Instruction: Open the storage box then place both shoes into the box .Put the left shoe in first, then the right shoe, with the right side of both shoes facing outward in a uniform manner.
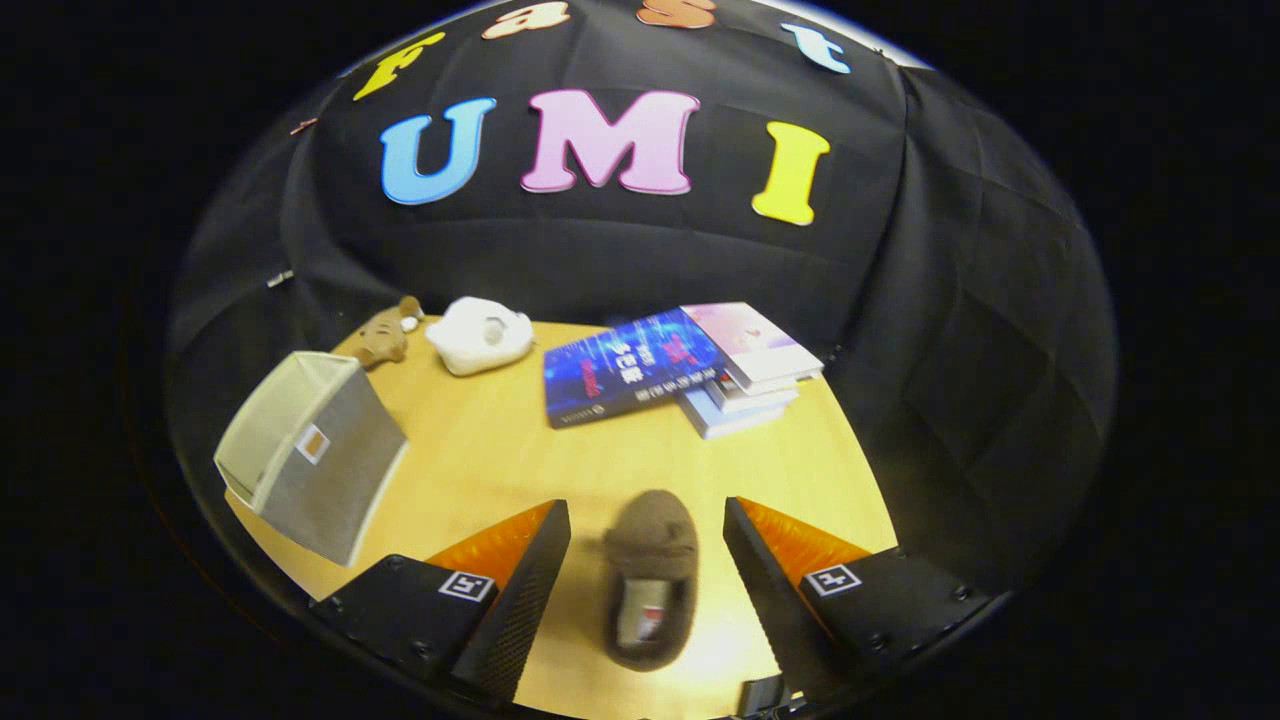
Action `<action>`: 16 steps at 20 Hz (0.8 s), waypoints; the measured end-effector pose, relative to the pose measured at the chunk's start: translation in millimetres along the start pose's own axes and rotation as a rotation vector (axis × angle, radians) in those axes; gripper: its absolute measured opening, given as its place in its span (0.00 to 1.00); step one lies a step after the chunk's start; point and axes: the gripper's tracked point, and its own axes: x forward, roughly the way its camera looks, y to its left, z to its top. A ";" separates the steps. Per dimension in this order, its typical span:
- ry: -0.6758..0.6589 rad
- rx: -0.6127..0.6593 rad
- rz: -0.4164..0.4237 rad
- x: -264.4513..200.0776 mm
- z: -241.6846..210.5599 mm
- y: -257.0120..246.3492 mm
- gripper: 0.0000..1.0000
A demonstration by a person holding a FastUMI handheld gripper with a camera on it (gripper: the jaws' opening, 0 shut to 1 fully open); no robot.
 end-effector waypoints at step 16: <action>0.225 -0.056 0.069 104.4 -105.8 -24.0 0.73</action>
